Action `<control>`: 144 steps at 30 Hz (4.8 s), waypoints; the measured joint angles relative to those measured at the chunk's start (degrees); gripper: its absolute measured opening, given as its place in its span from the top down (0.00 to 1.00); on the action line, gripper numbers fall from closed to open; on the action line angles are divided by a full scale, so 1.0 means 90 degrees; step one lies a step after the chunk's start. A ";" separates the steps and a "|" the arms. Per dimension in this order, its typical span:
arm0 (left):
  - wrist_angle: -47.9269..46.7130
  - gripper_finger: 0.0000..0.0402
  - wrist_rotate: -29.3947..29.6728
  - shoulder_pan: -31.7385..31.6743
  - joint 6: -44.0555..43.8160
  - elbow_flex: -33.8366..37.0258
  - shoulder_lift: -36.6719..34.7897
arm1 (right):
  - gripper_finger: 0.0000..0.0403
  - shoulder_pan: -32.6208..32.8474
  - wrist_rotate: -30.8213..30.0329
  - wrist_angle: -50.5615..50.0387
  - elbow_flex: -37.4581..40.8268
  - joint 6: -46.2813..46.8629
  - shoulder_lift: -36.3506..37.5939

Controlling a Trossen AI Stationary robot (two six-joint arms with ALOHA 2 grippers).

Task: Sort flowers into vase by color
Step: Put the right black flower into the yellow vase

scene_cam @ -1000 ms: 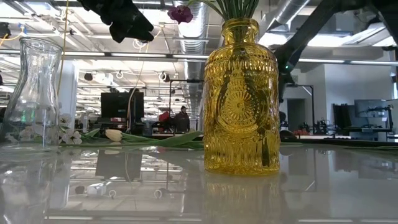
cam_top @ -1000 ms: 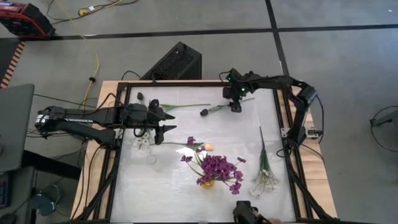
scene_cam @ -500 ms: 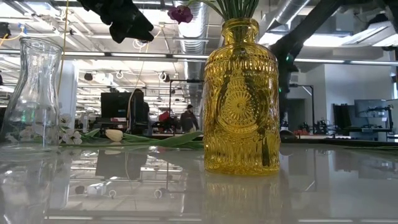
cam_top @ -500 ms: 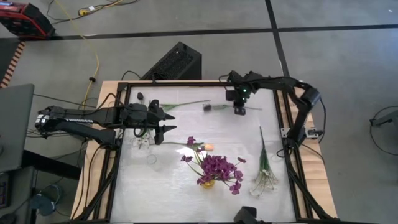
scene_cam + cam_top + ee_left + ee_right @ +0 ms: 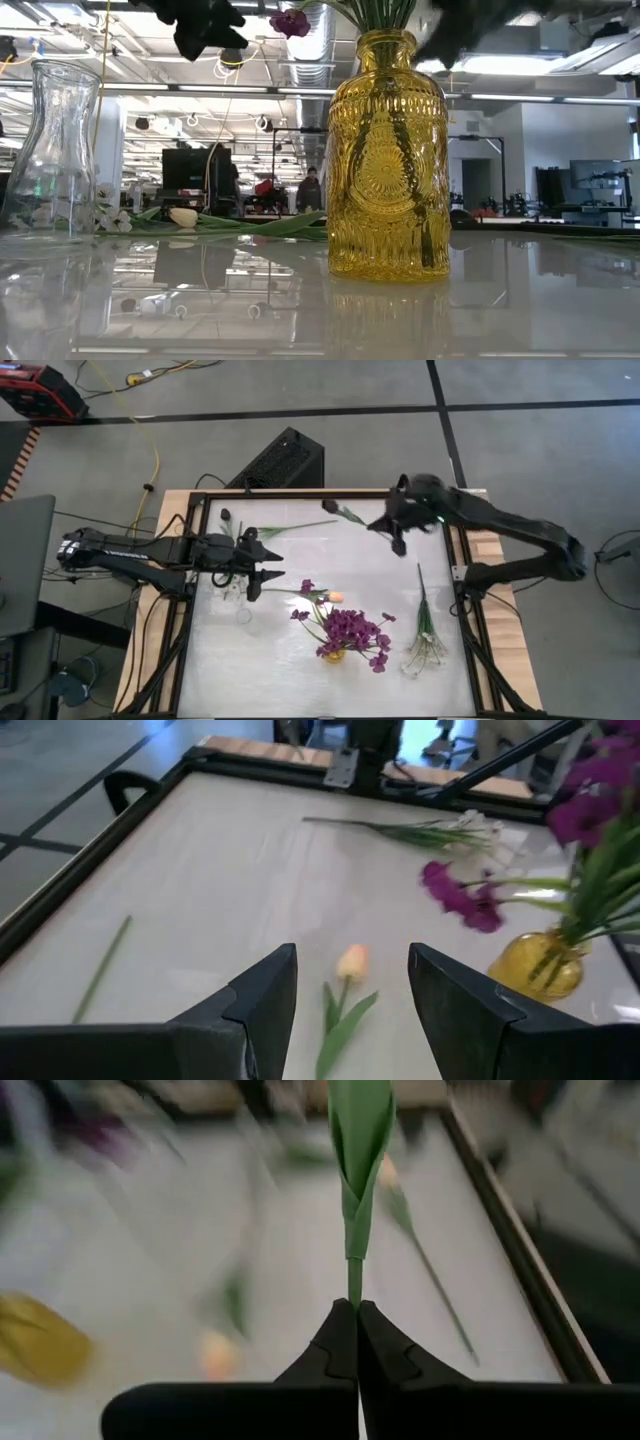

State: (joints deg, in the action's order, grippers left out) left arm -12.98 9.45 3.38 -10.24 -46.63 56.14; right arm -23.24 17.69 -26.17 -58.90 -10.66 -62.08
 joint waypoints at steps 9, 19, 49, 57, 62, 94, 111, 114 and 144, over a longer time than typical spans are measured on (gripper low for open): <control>0.0120 0.55 0.0270 0.0338 0.0061 0.0000 0.0000 | 0.96 0.3201 -0.2588 0.1315 0.1175 0.1154 0.1896; 0.0105 0.55 0.0265 0.0418 0.0137 0.0000 0.0000 | 0.96 0.6913 -0.5416 0.1396 0.1278 0.1618 0.1994; 0.0432 0.55 0.0330 0.0415 0.0393 0.0000 0.0000 | 0.96 0.7787 -0.6095 1.0480 0.1008 -0.1225 -0.4219; 0.0399 0.55 0.0323 0.0415 0.0396 0.0000 0.0000 | 0.96 0.7496 -0.6612 1.0019 0.0069 -0.2202 -0.4600; 0.0353 0.55 0.0143 0.0415 0.0398 0.0000 0.0000 | 0.96 0.7433 -0.6888 0.9606 -0.0096 -0.2332 -0.4605; 0.0186 0.55 0.0138 0.0415 0.0559 0.0000 0.0000 | 0.96 0.7103 -0.7154 0.8017 -0.0104 -0.0434 -0.4603; 0.0186 0.55 0.0138 0.0415 0.0537 0.0000 0.0000 | 0.77 0.7151 -0.7495 0.7718 -0.0099 -0.0369 -0.4574; 0.0186 0.55 0.0138 0.0414 0.0537 0.0000 0.0000 | 0.71 0.7165 -0.7675 0.7704 -0.0099 -0.0362 -0.4574; 0.0190 0.55 0.0153 0.0413 0.0515 0.0000 0.0000 | 0.33 0.7050 -0.3892 -0.1006 -0.2529 0.4324 -0.3189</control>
State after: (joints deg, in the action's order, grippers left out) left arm -11.27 10.83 7.09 -5.61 -46.63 56.14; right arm 40.21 -17.34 -35.22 -81.66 28.26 -90.78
